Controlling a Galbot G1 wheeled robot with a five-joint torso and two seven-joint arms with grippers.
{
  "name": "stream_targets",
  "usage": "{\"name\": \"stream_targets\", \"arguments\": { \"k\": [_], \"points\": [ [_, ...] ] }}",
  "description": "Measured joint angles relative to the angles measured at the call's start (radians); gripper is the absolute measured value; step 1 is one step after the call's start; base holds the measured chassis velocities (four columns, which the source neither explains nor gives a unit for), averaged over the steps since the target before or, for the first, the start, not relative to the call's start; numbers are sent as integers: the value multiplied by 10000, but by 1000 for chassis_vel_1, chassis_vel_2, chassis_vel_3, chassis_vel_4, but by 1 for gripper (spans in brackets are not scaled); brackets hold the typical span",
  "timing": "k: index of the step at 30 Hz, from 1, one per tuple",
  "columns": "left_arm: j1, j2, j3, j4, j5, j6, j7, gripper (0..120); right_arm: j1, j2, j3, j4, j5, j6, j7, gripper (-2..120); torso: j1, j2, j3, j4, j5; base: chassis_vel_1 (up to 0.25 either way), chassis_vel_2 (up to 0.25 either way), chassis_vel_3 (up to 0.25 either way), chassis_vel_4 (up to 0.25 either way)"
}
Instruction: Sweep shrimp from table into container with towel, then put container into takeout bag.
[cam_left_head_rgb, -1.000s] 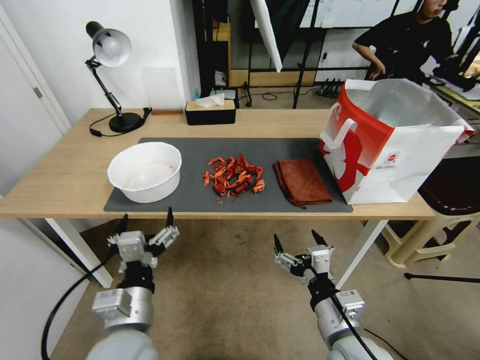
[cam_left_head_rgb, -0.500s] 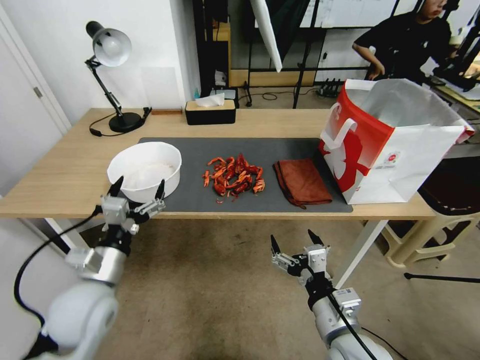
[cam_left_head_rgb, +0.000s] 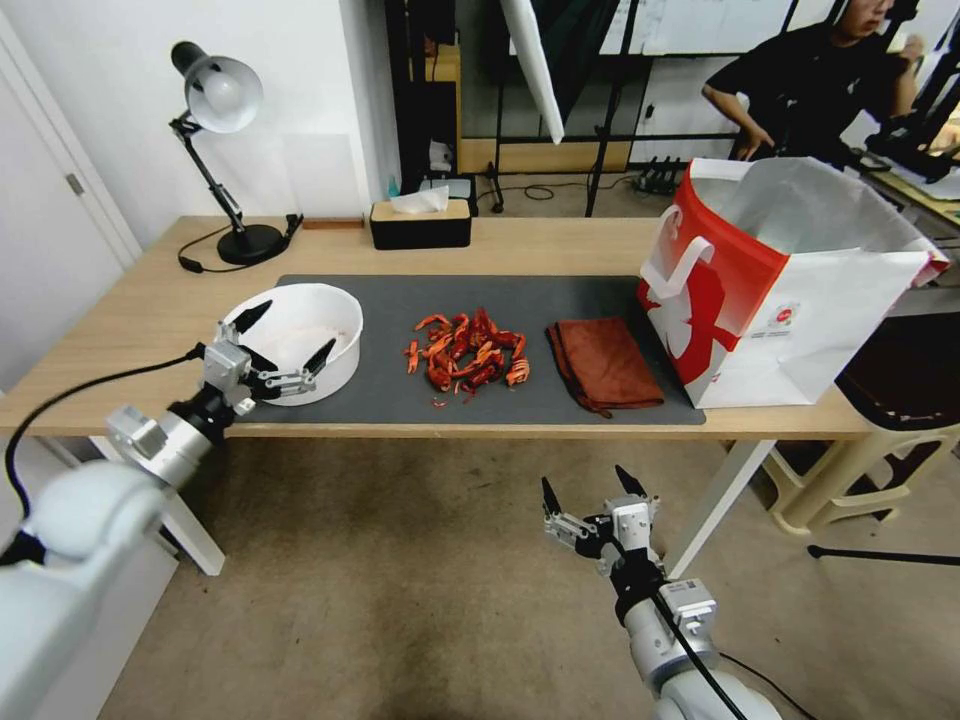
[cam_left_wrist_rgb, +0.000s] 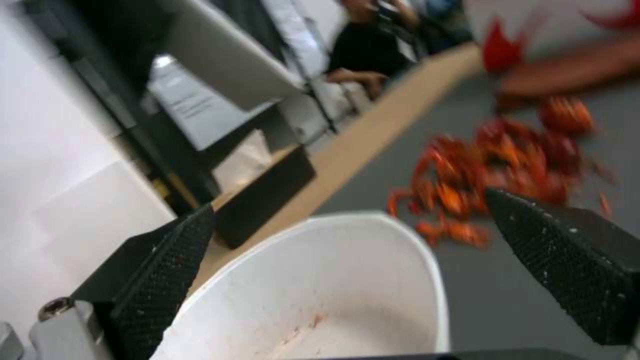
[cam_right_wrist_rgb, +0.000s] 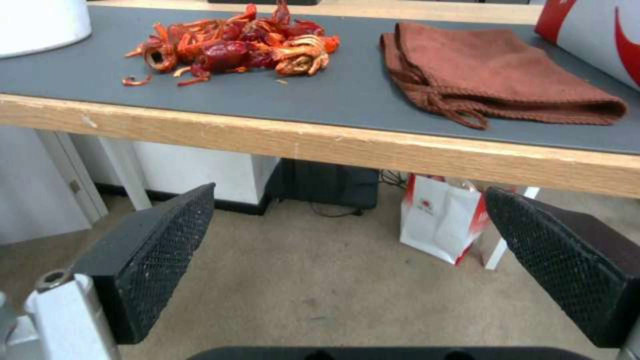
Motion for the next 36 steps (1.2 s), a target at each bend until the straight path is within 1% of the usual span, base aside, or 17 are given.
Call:
{"name": "stream_targets", "arguments": {
  "k": [1, 3, 4, 5, 7, 8, 11, 16, 19, 23, 27, 28, 30, 31, 33, 34, 36],
  "points": [
    [-296, 191, 22, 296, 358, -66, 640, 100, 29, 0, -5, -48, -2, 0, 0, 100, 0, 0, 0, 4, -2, 0, 0, 0, 0],
    [-818, 447, 51, 691, 901, -119, 1591, 100, 67, 2, -8, -129, -10, 0, -1, 100, 0, 0, 0, -2, 0, 0, 0, 0, 0],
    [-965, 542, 60, 821, 1065, -122, 1889, 100, 87, -1, -10, -174, -11, 7, -3, 100, 0, 0, 0, -4, 0, 0, 0, 0, 0],
    [-965, 542, 60, 821, 1065, -122, 1889, 100, 87, -1, -10, -174, -11, 7, -3, 100, 0, 0, 0, -4, 0, 0, 0, 0, 0],
    [-1243, 716, 67, 1105, 1397, -123, 2611, 100, 155, -31, -31, -310, -5, 87, -26, 100, 0, 0, 0, 2, 0, 0, 0, 0, 0],
    [-1243, 716, 67, 1105, 1397, -123, 2611, 100, 155, -31, -31, -310, -5, 87, -26, 100, 0, 0, 0, 2, 0, 0, 0, 0, 0],
    [-1677, 935, 149, 1499, 2049, -163, 3606, 100, 217, -87, -84, -399, 11, 100, -37, 100, 0, -1, 0, 3, -1, 0, 0, 0, 0],
    [-2148, 1043, 469, 1815, 2481, -350, 4080, 100, 221, -89, -91, -409, 8, 100, -37, 100, 0, 0, -1, -2, 0, 0, 0, 0, 0],
    [-2539, 1052, 726, 2147, 3092, -568, 4438, 100, 207, -83, -122, -435, -14, 103, -37, 100, 0, 0, -1, 0, -1, 0, 0, 0, 0],
    [-2678, 1063, 823, 2274, 3333, -679, 4573, 100, 206, -85, -133, -473, -33, 109, -34, 100, 0, 0, -2, 1, 0, 0, 0, 0, 0],
    [-2924, 1100, 1044, 2473, 3581, -812, 4710, 100, 220, -89, -152, -543, -65, 119, -22, 100, 0, 0, -1, 2, 0, 0, 0, 0, 0],
    [-3087, 1117, 1201, 2568, 3728, -888, 4759, 100, 229, -89, -159, -571, -78, 122, -21, 100, 0, 0, -1, 1, 0, 0, 0, 0, 0],
    [-3375, 1137, 1440, 2687, 3891, -958, 4921, 97, 235, -90, -168, -601, -94, 129, -18, 100, 0, 0, -1, 0, 1, 0, 0, 0, 0],
    [-3375, 1137, 1440, 2687, 3891, -958, 4921, 97, 235, -90, -168, -601, -94, 129, -18, 100, 0, 0, -1, 0, 1, 0, 0, 0, 0],
    [-3682, 1153, 1696, 2792, 4093, -1051, 5079, 94, 233, -91, -171, -628, -107, 136, -12, 100, 0, 0, -1, 0, 2, 0, 0, 0, 0],
    [-3854, 1154, 1822, 2849, 4214, -1104, 5184, 90, 229, -93, -173, -637, -108, 140, -6, 100, 0, 0, -1, 0, 1, 0, 0, 0, 0],
    [-3995, 1167, 1935, 2895, 4276, -1139, 5252, 88, 223, -94, -172, -639, -108, 143, 0, 100, 0, 0, -1, -1, 3, 0, 0, 0, 0]
  ]
}}
